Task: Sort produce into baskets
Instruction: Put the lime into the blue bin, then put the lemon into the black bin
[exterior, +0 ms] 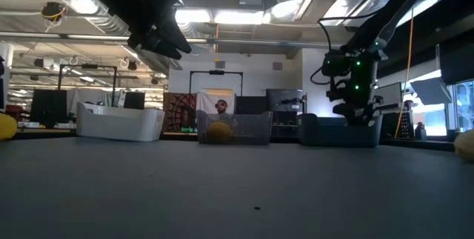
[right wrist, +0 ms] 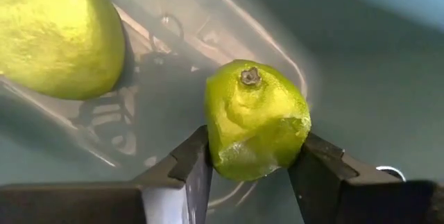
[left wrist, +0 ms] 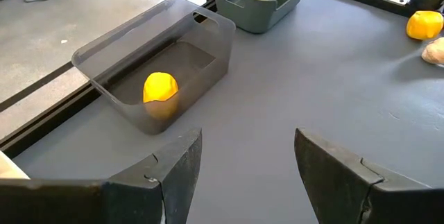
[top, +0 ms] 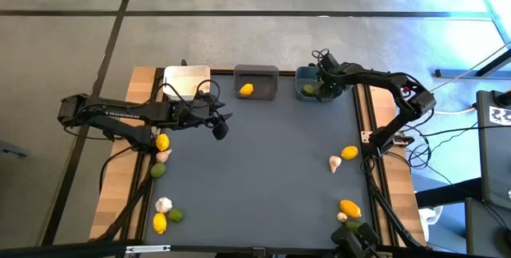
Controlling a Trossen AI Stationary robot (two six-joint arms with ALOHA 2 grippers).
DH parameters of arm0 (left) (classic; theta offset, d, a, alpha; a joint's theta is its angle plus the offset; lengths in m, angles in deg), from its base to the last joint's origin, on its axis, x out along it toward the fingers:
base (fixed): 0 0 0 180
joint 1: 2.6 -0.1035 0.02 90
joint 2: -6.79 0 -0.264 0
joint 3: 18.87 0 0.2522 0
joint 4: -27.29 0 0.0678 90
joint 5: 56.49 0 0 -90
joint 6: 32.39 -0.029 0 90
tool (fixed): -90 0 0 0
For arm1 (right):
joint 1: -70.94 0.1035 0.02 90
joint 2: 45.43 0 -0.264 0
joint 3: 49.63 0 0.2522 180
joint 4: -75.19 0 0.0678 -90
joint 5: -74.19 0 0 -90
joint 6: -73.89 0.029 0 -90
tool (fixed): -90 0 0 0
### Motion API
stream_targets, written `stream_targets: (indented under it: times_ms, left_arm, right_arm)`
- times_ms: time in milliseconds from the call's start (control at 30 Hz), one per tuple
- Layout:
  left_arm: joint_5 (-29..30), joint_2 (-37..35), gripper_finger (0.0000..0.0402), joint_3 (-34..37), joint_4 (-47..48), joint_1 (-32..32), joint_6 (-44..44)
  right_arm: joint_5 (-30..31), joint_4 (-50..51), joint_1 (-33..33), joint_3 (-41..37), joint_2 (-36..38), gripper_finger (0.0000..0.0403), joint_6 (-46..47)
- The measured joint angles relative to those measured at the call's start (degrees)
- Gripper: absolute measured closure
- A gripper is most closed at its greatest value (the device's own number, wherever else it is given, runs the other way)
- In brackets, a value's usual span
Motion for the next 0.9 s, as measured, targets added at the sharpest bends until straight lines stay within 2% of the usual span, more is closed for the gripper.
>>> stream_targets:
  times_ms: [500, 767, 900]
  left_arm:
    - [0.00, 0.00, 0.0176, 0.00, 0.00, 0.00, -0.01]
    - [0.00, 0.00, 0.0176, 0.00, 0.00, 0.00, -0.02]
    - [0.00, 0.00, 0.0176, 0.00, 0.00, 0.00, -0.02]
  right_arm:
    - [0.02, -0.23, -0.01, 0.00, 0.02, 0.0240, -0.89]
    - [0.06, 0.46, -0.01, 0.00, 0.07, 0.0160, -1.05]
    - [0.04, 0.49, 0.01, 0.01, 0.30, 0.0137, -1.07]
